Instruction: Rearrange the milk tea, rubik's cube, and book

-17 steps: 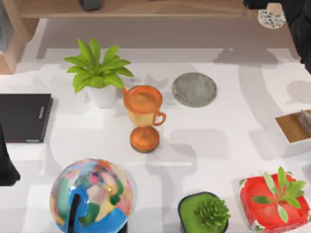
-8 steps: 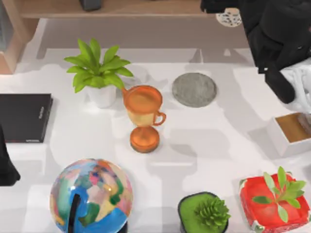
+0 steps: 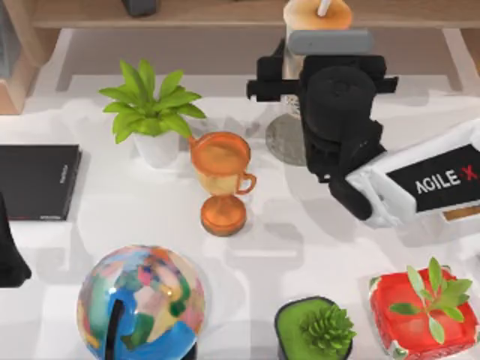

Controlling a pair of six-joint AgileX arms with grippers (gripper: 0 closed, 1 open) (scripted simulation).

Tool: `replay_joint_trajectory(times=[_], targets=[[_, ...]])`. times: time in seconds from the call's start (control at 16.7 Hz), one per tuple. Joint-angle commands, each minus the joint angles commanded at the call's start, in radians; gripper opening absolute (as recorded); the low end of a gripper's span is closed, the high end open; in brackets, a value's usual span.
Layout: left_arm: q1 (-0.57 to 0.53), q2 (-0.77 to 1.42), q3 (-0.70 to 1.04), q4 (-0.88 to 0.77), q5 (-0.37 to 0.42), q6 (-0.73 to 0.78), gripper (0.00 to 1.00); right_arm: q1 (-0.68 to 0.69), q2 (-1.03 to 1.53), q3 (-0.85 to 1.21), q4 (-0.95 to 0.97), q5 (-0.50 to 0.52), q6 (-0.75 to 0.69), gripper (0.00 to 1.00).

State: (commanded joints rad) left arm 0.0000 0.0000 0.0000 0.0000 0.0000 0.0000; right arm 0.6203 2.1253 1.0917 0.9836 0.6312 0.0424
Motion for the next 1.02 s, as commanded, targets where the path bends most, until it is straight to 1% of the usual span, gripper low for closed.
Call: replay_joint_trajectory(times=[0.12, 0.42, 0.78, 1.02], targets=[[0.000, 0.000, 0.000, 0.000, 0.000, 0.000, 1.00, 0.005, 0.025, 0.009, 0.000, 0.030, 0.000, 0.00], [0.000, 0.000, 0.000, 0.000, 0.000, 0.000, 1.00, 0.001, 0.026, 0.005, 0.002, 0.028, 0.002, 0.00], [0.000, 0.000, 0.000, 0.000, 0.000, 0.000, 1.00, 0.006, 0.102, 0.001, 0.088, 0.032, -0.002, 0.00], [0.000, 0.000, 0.000, 0.000, 0.000, 0.000, 1.00, 0.006, 0.115, 0.000, 0.100, 0.032, -0.001, 0.00]])
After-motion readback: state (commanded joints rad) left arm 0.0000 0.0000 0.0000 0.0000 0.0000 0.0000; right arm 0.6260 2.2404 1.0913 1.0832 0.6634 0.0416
